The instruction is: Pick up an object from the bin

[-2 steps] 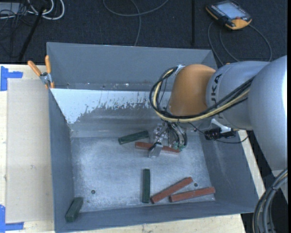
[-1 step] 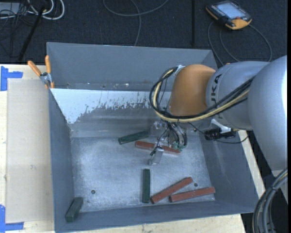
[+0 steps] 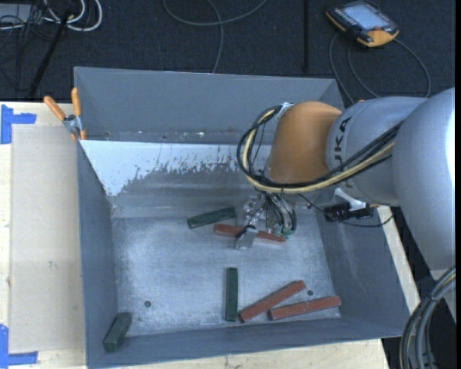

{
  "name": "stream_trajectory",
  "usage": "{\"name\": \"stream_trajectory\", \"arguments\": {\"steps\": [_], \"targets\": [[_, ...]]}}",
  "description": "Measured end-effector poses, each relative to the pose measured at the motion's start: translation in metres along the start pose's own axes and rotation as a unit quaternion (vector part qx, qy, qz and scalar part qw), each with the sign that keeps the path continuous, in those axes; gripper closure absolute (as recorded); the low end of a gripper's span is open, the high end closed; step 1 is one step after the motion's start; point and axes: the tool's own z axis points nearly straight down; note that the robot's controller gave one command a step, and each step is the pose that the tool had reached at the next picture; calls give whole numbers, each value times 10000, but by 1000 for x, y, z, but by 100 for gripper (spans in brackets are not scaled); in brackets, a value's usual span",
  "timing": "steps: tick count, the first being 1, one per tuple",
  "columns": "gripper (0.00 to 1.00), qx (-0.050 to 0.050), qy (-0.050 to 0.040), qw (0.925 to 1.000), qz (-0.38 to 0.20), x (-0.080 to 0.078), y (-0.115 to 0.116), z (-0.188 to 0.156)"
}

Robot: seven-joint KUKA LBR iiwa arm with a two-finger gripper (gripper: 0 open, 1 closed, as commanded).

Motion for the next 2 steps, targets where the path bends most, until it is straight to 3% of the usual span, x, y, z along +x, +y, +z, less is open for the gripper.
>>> {"name": "stream_trajectory", "arguments": {"steps": [1,2], "targets": [[100,0,0,10000,2,0,0,0],[100,0,-11,10000,97,12,7,-153]]}}
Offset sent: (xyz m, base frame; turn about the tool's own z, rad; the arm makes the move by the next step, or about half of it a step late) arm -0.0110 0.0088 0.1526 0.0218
